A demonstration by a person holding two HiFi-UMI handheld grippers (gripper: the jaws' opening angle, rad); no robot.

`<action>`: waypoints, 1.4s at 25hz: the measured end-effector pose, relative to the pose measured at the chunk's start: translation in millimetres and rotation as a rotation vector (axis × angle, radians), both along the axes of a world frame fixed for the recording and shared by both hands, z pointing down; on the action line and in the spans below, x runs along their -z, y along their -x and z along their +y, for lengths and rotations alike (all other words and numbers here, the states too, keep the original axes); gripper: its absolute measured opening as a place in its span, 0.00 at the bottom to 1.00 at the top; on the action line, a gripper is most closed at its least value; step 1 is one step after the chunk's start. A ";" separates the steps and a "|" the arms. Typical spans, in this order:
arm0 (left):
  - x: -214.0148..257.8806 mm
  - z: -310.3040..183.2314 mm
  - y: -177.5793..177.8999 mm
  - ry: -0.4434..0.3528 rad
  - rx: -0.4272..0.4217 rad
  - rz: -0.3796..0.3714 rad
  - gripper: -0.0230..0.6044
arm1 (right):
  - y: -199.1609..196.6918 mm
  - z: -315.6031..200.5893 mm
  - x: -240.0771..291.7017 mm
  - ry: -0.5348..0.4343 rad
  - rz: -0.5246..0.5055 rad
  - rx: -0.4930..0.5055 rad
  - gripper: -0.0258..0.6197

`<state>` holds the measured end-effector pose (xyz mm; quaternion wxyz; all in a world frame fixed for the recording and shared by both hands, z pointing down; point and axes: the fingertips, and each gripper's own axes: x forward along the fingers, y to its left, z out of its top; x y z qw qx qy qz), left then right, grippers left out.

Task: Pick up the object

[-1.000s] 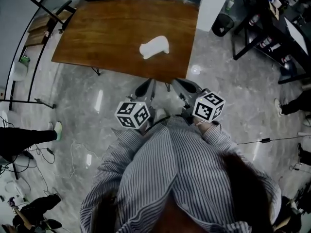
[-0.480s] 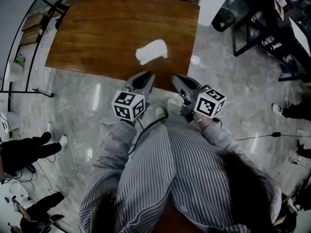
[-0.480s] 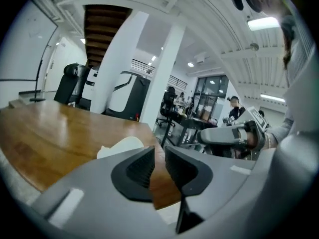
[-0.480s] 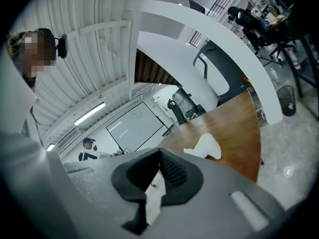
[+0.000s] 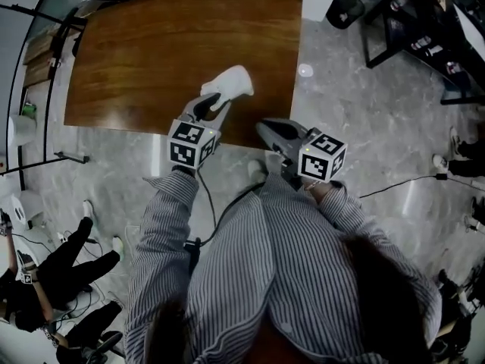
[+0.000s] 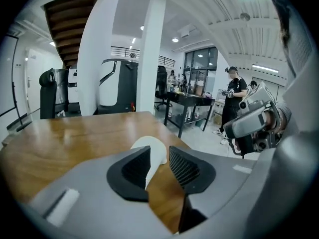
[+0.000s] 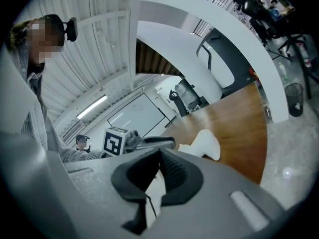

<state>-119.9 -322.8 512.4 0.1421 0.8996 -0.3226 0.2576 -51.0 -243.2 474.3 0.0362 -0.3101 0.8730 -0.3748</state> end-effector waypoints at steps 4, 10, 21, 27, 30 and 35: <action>-13.4 -16.7 -4.1 0.039 -0.043 -0.033 0.33 | 6.8 -8.7 -8.9 -0.019 0.067 0.054 0.04; -36.6 -32.7 -17.5 0.075 -0.160 -0.093 0.51 | 14.6 -18.1 -21.3 -0.002 0.099 0.106 0.04; -81.4 -47.8 -28.0 0.087 -0.391 -0.315 0.70 | 4.2 -31.2 -39.7 0.078 0.056 0.077 0.04; -96.9 -43.8 -31.2 0.142 -0.440 -0.352 0.72 | 1.3 -32.3 -44.9 0.099 0.049 0.079 0.04; -101.4 -45.9 -30.7 0.153 -0.447 -0.350 0.73 | 3.0 -33.3 -47.3 0.107 0.043 0.094 0.04; -104.1 -47.6 -30.6 0.162 -0.443 -0.322 0.74 | 4.9 -34.0 -48.9 0.115 0.039 0.109 0.04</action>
